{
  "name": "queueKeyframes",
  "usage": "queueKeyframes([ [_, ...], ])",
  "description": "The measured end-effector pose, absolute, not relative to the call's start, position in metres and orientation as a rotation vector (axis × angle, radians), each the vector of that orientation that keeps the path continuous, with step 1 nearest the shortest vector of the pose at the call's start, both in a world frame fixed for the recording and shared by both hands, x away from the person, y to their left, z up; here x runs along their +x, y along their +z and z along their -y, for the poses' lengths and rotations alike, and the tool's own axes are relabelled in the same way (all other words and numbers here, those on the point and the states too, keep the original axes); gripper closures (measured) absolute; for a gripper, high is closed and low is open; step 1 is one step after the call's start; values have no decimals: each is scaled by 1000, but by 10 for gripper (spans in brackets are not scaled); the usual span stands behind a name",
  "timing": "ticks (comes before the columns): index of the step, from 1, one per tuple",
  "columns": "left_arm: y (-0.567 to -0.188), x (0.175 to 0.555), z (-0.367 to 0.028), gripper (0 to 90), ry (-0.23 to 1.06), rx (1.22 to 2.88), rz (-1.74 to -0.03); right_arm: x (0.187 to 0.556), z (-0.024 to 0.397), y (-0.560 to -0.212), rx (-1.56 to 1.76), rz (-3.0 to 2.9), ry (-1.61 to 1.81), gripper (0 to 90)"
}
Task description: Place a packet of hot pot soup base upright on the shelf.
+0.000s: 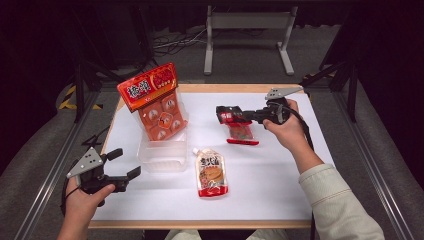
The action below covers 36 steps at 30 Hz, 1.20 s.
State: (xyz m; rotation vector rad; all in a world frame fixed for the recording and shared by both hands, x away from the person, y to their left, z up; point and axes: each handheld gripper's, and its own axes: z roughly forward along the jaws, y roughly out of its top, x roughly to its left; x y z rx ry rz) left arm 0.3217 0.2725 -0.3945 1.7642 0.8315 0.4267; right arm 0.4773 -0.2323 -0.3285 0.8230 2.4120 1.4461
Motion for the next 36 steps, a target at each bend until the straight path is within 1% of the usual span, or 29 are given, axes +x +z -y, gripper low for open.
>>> queueKeyframes([
  [20, -395, 324, -270, 85, 405, 1758, -824, 463, 221, -306, 672, -2338, 1613, 900],
  [36, -396, 324, -269, 85, 399, 1764, -822, 455, 202, -293, 583, -2303, 1700, 900],
])
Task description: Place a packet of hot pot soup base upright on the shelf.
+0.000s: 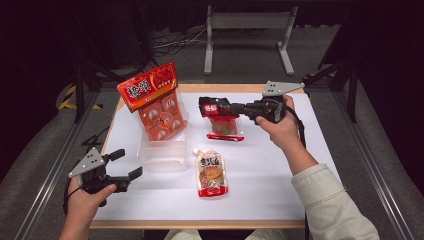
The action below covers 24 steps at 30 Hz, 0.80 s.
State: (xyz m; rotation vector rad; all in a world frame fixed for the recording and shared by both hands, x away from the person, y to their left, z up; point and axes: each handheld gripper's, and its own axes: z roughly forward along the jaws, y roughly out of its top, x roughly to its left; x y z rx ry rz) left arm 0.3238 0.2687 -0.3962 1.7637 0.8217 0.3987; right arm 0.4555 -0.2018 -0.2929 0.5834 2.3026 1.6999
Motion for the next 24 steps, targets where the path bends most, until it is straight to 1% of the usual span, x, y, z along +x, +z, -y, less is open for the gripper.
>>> queueKeyframes([
  [24, -399, 321, -276, 76, 406, 1757, -852, 450, 151, -281, 451, -2313, 1770, 900],
])
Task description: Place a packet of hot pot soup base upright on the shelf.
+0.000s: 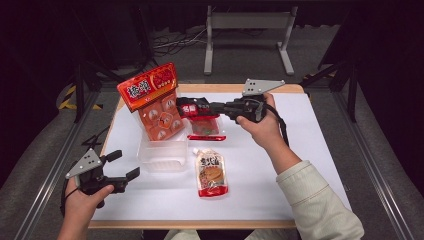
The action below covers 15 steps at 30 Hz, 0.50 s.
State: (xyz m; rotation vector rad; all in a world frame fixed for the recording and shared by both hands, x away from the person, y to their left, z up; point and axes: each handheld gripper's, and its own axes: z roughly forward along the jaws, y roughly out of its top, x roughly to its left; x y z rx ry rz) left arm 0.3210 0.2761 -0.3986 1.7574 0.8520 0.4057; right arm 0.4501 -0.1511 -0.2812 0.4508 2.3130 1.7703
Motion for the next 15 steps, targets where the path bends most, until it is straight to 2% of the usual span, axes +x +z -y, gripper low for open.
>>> queueKeyframes([
  [15, -400, 321, -276, 74, 405, 1764, -852, 450, 116, -284, 388, -2331, 1776, 900],
])
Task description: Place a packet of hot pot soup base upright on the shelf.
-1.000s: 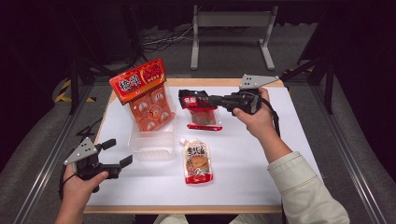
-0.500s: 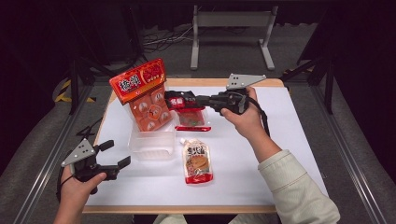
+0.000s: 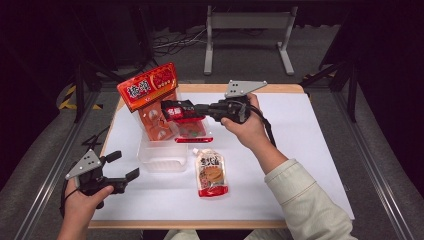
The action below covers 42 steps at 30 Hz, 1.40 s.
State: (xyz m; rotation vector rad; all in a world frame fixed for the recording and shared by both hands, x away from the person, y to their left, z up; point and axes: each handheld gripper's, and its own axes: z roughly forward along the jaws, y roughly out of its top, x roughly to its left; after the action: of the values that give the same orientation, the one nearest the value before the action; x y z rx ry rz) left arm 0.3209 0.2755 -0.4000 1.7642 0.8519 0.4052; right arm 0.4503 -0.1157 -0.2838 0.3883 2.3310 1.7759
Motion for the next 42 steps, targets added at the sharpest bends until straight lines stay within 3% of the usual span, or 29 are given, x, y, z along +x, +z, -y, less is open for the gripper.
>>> queueKeyframes([
  [42, -406, 325, -273, 72, 382, 1779, -849, 463, 55, -310, 371, -2332, 1818, 900],
])
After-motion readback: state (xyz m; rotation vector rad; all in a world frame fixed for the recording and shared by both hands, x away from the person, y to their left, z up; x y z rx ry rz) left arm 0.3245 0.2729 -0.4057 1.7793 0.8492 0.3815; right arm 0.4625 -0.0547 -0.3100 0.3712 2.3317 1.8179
